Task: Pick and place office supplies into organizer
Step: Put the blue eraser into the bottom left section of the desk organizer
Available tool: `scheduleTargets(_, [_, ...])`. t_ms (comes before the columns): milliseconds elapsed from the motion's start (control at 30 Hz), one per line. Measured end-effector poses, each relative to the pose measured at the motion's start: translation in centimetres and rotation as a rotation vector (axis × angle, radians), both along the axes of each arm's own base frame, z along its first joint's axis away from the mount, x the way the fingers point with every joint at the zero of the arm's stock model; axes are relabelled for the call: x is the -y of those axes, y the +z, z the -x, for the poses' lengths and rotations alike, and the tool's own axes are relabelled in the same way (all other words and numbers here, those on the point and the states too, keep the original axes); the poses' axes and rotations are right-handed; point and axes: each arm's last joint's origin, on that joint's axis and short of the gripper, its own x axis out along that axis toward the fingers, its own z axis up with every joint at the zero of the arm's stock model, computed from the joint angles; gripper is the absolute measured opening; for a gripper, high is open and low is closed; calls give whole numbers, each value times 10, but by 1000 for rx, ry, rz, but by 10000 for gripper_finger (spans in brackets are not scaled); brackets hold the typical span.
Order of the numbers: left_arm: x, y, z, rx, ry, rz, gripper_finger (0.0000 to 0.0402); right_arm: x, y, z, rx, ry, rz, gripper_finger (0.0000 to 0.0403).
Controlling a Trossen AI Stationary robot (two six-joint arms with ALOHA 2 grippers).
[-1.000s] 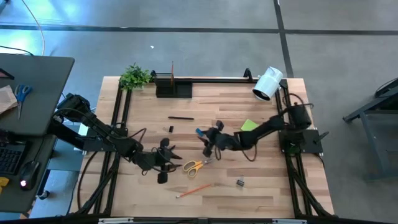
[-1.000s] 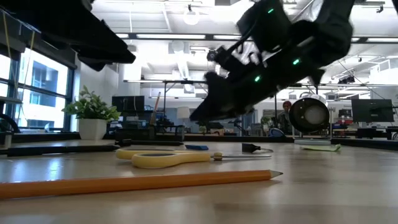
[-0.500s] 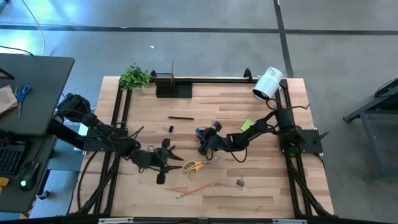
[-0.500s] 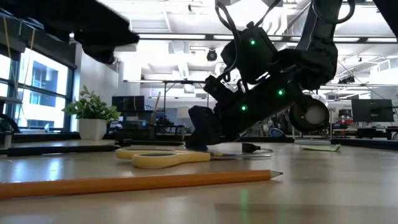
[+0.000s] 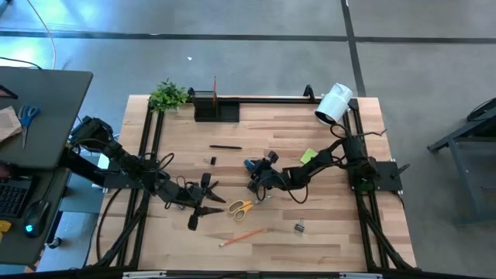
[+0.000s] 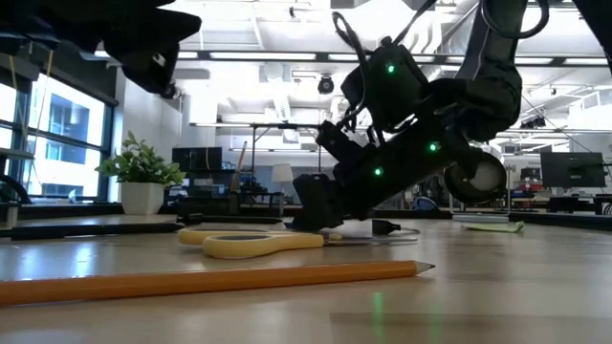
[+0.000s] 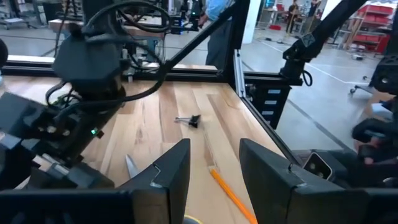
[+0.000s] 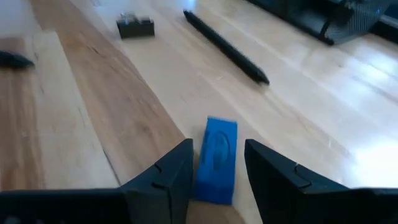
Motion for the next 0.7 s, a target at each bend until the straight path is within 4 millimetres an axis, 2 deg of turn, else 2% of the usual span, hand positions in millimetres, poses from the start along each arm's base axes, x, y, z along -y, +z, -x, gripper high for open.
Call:
scheduleTargets(200, [0, -1, 0, -4, -11, 2, 126, 12, 0, -2, 8, 17, -87, 140])
scheduleTargets(333, [0, -1, 0, -6, -11, 2, 126, 13, 0, -2, 12, 30, -94, 132])
scheduleTargets(600, [0, -2, 0, -13, -10, 3, 126, 9, 0, -3, 15, 50, -96, 53])
scheduleTargets(700, [0, -2, 0, -19, -10, 0, 126, 7, 2, -3, 27, 64, -79, 38])
